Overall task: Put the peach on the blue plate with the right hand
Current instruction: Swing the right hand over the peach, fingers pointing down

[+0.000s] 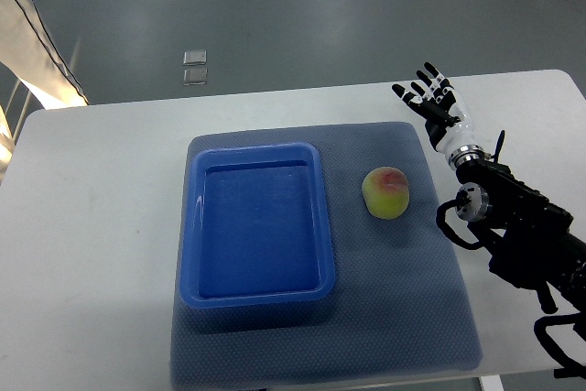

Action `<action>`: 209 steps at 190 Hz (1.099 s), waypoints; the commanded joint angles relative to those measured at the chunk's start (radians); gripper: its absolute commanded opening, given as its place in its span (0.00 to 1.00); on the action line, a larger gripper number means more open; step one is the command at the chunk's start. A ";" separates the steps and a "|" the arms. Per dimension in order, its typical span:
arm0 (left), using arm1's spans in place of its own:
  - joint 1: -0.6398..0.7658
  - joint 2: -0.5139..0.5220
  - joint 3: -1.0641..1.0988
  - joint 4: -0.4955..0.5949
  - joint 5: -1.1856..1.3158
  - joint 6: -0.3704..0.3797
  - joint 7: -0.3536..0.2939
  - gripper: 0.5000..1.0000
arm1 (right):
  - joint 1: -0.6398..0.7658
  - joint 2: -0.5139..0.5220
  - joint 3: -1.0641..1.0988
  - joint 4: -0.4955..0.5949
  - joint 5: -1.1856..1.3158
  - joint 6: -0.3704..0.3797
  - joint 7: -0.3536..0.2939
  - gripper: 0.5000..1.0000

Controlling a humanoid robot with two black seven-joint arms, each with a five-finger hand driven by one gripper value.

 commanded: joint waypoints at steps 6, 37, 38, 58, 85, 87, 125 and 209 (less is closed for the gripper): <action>0.000 0.000 0.000 0.000 0.000 0.000 0.000 1.00 | -0.001 -0.017 0.001 0.004 0.000 0.005 -0.002 0.86; 0.000 0.000 0.000 0.000 0.000 0.000 0.000 1.00 | 0.006 -0.025 -0.005 0.005 0.000 0.004 -0.002 0.86; 0.000 0.000 0.000 0.000 0.000 0.000 0.000 1.00 | 0.006 -0.025 -0.005 0.005 0.000 0.004 -0.002 0.86; 0.000 0.000 0.000 0.000 0.000 0.000 0.000 1.00 | 0.009 -0.026 -0.002 0.005 -0.001 -0.007 0.000 0.86; 0.000 0.000 0.000 0.000 0.000 0.000 0.000 1.00 | 0.011 -0.046 -0.007 0.009 -0.014 -0.005 0.000 0.86; 0.000 0.000 0.000 0.000 0.000 0.000 0.000 1.00 | 0.011 -0.049 -0.008 0.009 -0.014 -0.005 0.000 0.86; 0.000 0.000 0.000 -0.002 0.000 0.000 0.000 1.00 | 0.046 -0.144 -0.051 0.044 -0.078 0.005 0.000 0.86; -0.003 0.000 0.000 -0.002 0.000 0.000 0.000 1.00 | 0.162 -0.282 -0.289 0.151 -0.467 0.044 -0.012 0.86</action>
